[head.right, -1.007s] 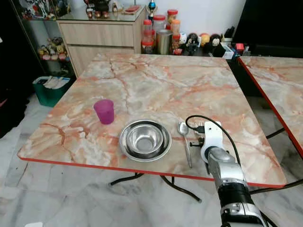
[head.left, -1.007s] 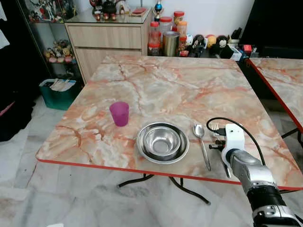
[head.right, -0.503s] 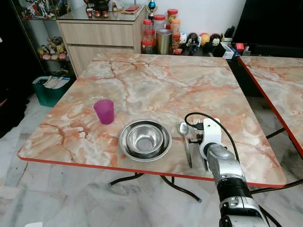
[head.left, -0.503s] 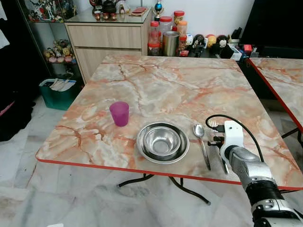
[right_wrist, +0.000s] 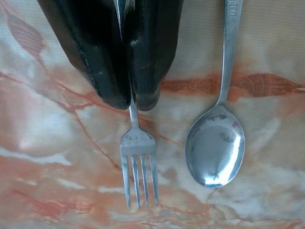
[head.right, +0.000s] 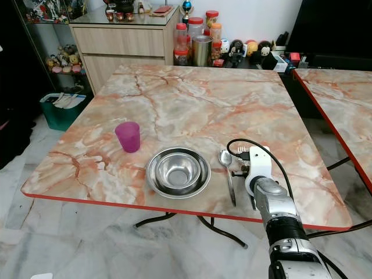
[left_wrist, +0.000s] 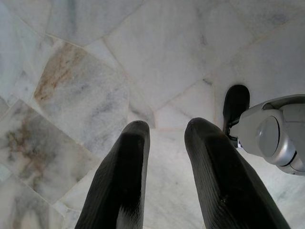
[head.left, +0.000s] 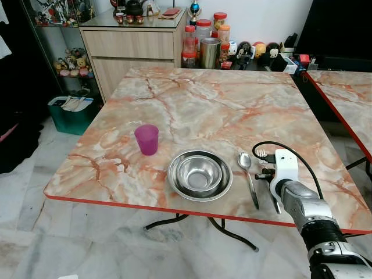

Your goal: Setting the table

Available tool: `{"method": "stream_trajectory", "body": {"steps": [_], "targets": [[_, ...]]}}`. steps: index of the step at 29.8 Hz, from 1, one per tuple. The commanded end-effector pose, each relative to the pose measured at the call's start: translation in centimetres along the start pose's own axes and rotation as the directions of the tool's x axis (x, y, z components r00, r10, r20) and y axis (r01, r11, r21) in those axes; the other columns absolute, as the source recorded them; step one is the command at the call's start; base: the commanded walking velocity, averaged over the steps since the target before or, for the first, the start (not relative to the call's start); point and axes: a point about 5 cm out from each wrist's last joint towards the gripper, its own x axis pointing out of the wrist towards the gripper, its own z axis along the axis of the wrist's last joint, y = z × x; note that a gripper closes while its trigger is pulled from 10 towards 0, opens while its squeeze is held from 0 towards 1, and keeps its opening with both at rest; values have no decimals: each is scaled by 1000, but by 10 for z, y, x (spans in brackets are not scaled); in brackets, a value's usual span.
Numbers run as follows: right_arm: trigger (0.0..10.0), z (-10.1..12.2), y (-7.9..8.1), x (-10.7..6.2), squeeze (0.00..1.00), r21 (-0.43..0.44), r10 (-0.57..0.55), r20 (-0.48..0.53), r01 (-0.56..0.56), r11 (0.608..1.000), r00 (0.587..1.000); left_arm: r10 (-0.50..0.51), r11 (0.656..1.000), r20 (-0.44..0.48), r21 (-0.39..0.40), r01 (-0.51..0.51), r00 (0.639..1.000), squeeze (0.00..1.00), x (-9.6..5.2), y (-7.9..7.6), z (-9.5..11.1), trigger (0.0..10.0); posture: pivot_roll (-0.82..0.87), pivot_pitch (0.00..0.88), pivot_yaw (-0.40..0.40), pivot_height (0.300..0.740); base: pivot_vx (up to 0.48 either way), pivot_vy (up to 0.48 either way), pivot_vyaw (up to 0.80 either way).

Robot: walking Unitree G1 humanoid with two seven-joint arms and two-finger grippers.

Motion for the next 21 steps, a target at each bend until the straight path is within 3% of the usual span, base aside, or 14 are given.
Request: {"method": "stream_trajectory", "body": {"steps": [1, 21], "targets": [[10000, 5, -3, 0, 0, 6, -8, 12, 8, 1000, 1000, 5, 1000, -14, 14, -5, 1000, 0, 0, 1, -3, 10000, 46, 0, -13, 732, 0, 0, 0], [10000, 2, 0, 3, 0, -23, 29, -1, -29, 999, 1000, 7, 1000, -19, 17, -7, 1000, 0, 0, 2, -4, 10000, 48, 0, -12, 732, 0, 0, 0]]}}
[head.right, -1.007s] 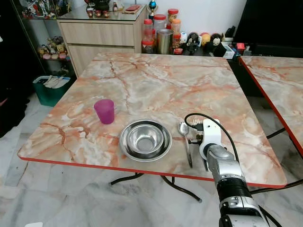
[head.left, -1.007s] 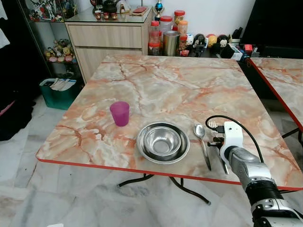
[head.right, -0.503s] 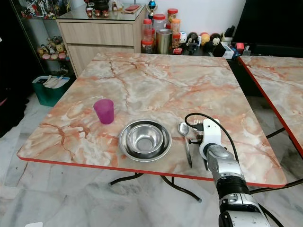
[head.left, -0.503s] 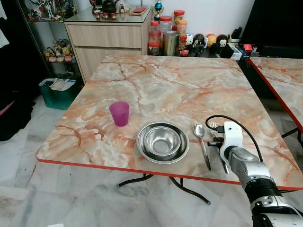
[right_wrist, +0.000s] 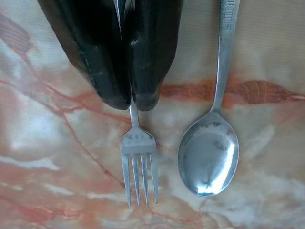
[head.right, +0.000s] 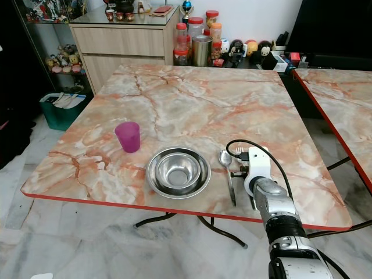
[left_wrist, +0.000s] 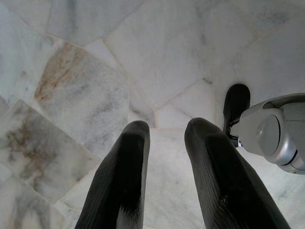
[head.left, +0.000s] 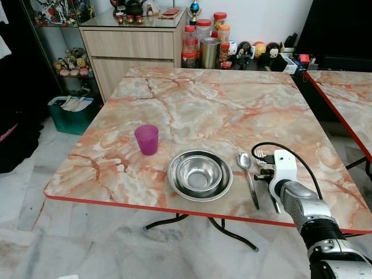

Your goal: Setting the table

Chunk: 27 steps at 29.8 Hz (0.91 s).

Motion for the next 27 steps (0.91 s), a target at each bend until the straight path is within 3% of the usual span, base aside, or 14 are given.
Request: {"method": "stream_trajectory", "body": {"steps": [1, 5, 6, 8, 9, 11, 12, 13, 26, 27], "targets": [[10000, 6, 0, 1, 0, -15, -2, 9, 2, 1000, 1000, 8, 1000, -18, 13, -8, 1000, 0, 0, 2, -3, 10000, 48, 0, -11, 732, 0, 0, 0], [10000, 6, -1, 1, 0, -16, -7, 11, 7, 1000, 1000, 8, 1000, -19, 14, -8, 1000, 0, 0, 2, -3, 10000, 47, 0, -11, 732, 0, 0, 0], [10000, 6, -2, 1, 161, -16, -11, 11, 11, 1000, 1000, 8, 1000, -18, 15, -8, 1000, 0, 0, 2, -3, 10000, 48, 0, -11, 732, 0, 0, 0], [10000, 6, -2, 1, 380, -16, -13, 11, 13, 1000, 1000, 8, 1000, -18, 15, -8, 1000, 0, 0, 2, -3, 10000, 48, 0, -12, 732, 0, 0, 0], [10000, 6, -2, 1, 380, -17, -13, 11, 13, 1000, 1000, 8, 1000, -18, 15, -8, 1000, 0, 0, 2, -3, 10000, 48, 0, -12, 732, 0, 0, 0], [10000, 6, -3, 1, 702, -22, -18, 8, 18, 1000, 1000, 8, 1000, -18, 15, -7, 1000, 0, 0, 2, -3, 10000, 48, 0, -12, 732, 0, 0, 0], [10000, 6, -3, 1, 965, -22, -18, 7, 19, 1000, 1000, 8, 1000, -18, 15, -7, 1000, 0, 0, 2, -3, 10000, 48, 0, -12, 732, 0, 0, 0], [10000, 6, -3, 1, 1000, -22, -19, 7, 19, 1000, 1000, 7, 1000, -18, 15, -7, 1000, 0, 0, 2, -3, 10000, 48, 0, -12, 732, 0, 0, 0], [10000, 6, -1, 1, 988, -23, -11, 11, 12, 1000, 1000, 8, 1000, -21, 17, -8, 1000, 0, 0, 2, -3, 10000, 51, 0, -12, 732, 0, 0, 0], [10000, 9, -1, 1, 871, -22, -15, 39, 16, 1000, 999, 8, 1000, -21, 17, -8, 1000, 0, 0, 2, -3, 10000, 51, 0, -12, 732, 0, 0, 0]]}}
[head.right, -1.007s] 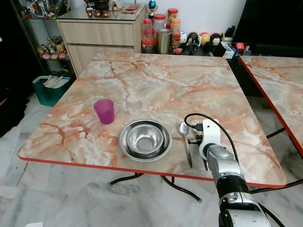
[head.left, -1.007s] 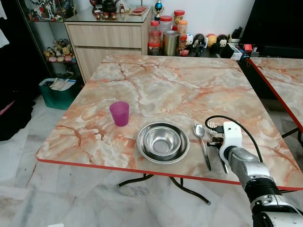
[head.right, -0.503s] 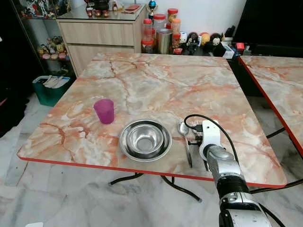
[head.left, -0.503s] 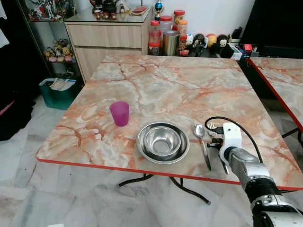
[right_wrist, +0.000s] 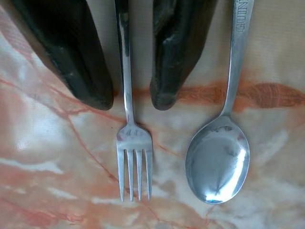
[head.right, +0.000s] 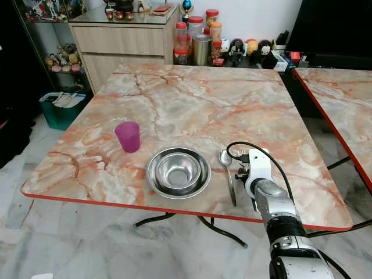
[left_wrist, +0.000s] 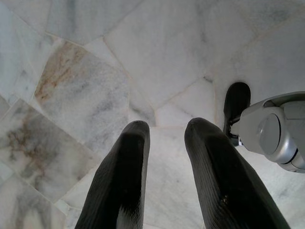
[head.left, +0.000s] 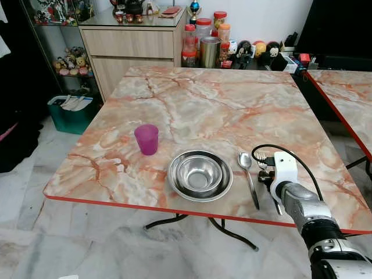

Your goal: Setting the table

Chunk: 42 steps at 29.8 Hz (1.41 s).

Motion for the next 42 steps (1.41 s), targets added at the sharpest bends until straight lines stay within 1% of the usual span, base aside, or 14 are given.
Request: {"method": "stream_trajectory", "body": {"steps": [1, 2, 11, 12, 13, 14, 19, 23, 24, 25, 26, 34, 38, 42], "targets": [[10000, 16, 2, 0, 94, -2, -4, 76, 4, 1000, 997, 8, 1000, -18, 13, -8, 1000, 0, 0, 3, -3, 10000, 51, 0, -12, 732, 0, 0, 0], [10000, 20, 2, -1, 0, -2, -9, 106, 9, 1000, 994, 8, 1000, -18, 13, -8, 1000, 0, 0, 3, -3, 10000, 51, 0, -12, 732, 0, 0, 0], [10000, 48, 0, -10, 0, -7, -54, 276, 58, 998, 960, 6, 1000, -14, 10, -5, 1000, 0, 0, 2, -3, 10000, 48, 0, -11, 732, 0, 0, 0], [10000, 58, 4, -15, 0, -18, -39, 362, 49, 999, 931, 4, 1000, -7, 1, -4, 1000, 0, 0, 2, -2, 10000, 48, 0, -11, 732, 0, 0, 0], [10000, 58, 4, -15, 0, -18, -39, 362, 49, 999, 931, 4, 1000, -7, 1, -4, 1000, 0, 0, 2, -2, 10000, 48, 0, -11, 732, 0, 0, 0], [10000, 68, 10, -21, 0, -29, -20, 453, 37, 999, 891, 5, 1000, -2, -2, -5, 1000, 0, 0, 2, -2, 10000, 48, 0, -11, 732, 0, 0, 0], [10000, 77, 13, -27, 0, -46, -25, 532, 58, 997, 847, 4, 1000, 1, -1, -4, 1000, 0, 0, 2, -2, 10000, 48, 0, -11, 732, 0, 0, 0], [10000, 87, 5, -40, 0, -28, -96, 642, 148, 989, 761, 13, 1000, 12, 2, -13, 1000, 0, 0, 2, -1, 10000, 48, 0, -13, 732, 0, 0, 0], [10000, 90, 1, -49, 0, -23, -118, 697, 187, 982, 707, 18, 1000, 26, -4, -18, 1000, 0, 0, 2, 0, 10000, 43, 0, -12, 732, 0, 0, 0], [10000, 90, 1, -49, 0, -23, -118, 697, 187, 982, 707, 18, 1000, 26, -4, -18, 1000, 0, 0, 2, 0, 10000, 43, 0, -12, 732, 0, 0, 0], [10000, 87, -3, -56, 0, -27, -131, 725, 219, 975, 676, 19, 1000, 33, -4, -19, 999, 0, -1, 2, 1, 10000, 43, 0, -12, 732, 0, 0, 0], [10000, 68, 2, -69, 0, -75, -112, 761, 258, 963, 639, 20, 1000, 42, -1, -20, 999, 0, -1, 3, 0, 10000, 40, 0, -6, 732, 0, 0, 0], [10000, 53, 3, -73, 0, -59, -145, 747, 281, 958, 649, 22, 1000, 44, 2, -22, 999, 0, -1, 4, 0, 10000, 41, 0, -8, 732, 0, 0, 0], [10000, 25, 2, -78, 0, -45, -166, 702, 277, 960, 692, 25, 1000, 49, 2, -25, 998, 0, -1, 4, 0, 10000, 30, 0, 5, 732, 0, 0, 0]]}}
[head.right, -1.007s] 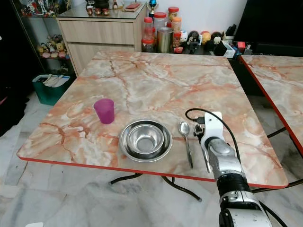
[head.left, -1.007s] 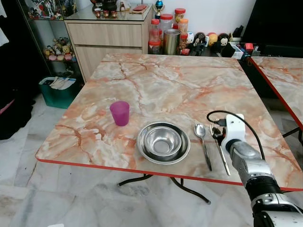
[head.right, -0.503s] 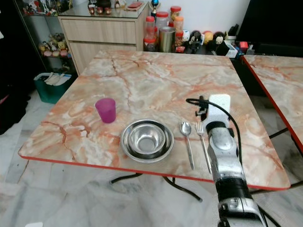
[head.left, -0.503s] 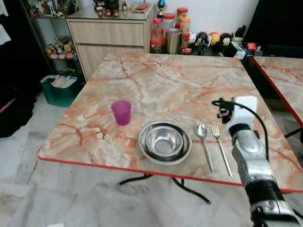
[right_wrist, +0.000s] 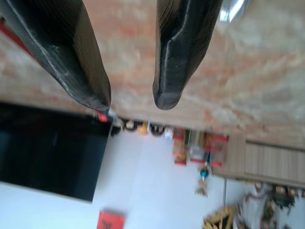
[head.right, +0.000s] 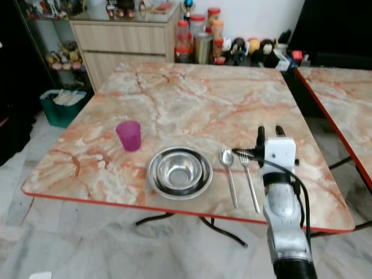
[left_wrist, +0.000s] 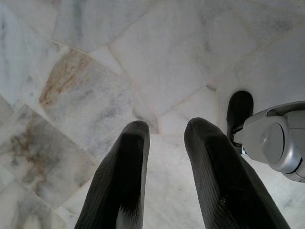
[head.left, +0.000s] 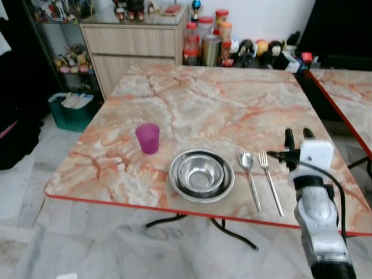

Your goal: Setting the table

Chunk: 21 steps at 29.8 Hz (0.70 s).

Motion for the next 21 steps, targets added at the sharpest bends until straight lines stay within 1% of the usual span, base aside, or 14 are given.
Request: {"method": "stream_trajectory", "body": {"steps": [1, 8, 11, 16, 21], "targets": [[10000, 5, -2, 1, 0, 4, -11, 19, 11, 1000, 1000, 7, 1000, 2, 9, -7, 1000, 0, 0, 2, -1, 10000, 30, 0, 5, 732, 0, 244, 0], [10000, 6, -4, 0, 0, 0, -19, 18, 19, 1000, 1000, 5, 1000, 5, 9, -5, 1000, 0, 0, 2, -1, 10000, 31, 0, 4, 732, 0, 249, 0], [10000, 6, -2, 3, 0, -5, -8, 15, 8, 1000, 1000, 7, 1000, 8, 5, -8, 1000, 0, -1, 2, -2, 10000, 41, 0, -1, 732, 0, 257, 0], [10000, 5, 1, 5, 0, 11, -15, 5, 15, 1000, 1000, 10, 1000, 7, 4, -10, 1000, 0, -1, 2, -2, 10000, 38, 0, 1, 732, 0, 255, 0], [10000, 1, 6, 2, 0, 18, -4, -10, 5, 1000, 1000, 11, 1000, 8, 4, -11, 1000, 0, -1, 2, -3, 10000, 46, 0, -1, 732, 0, 397, 0]]}}
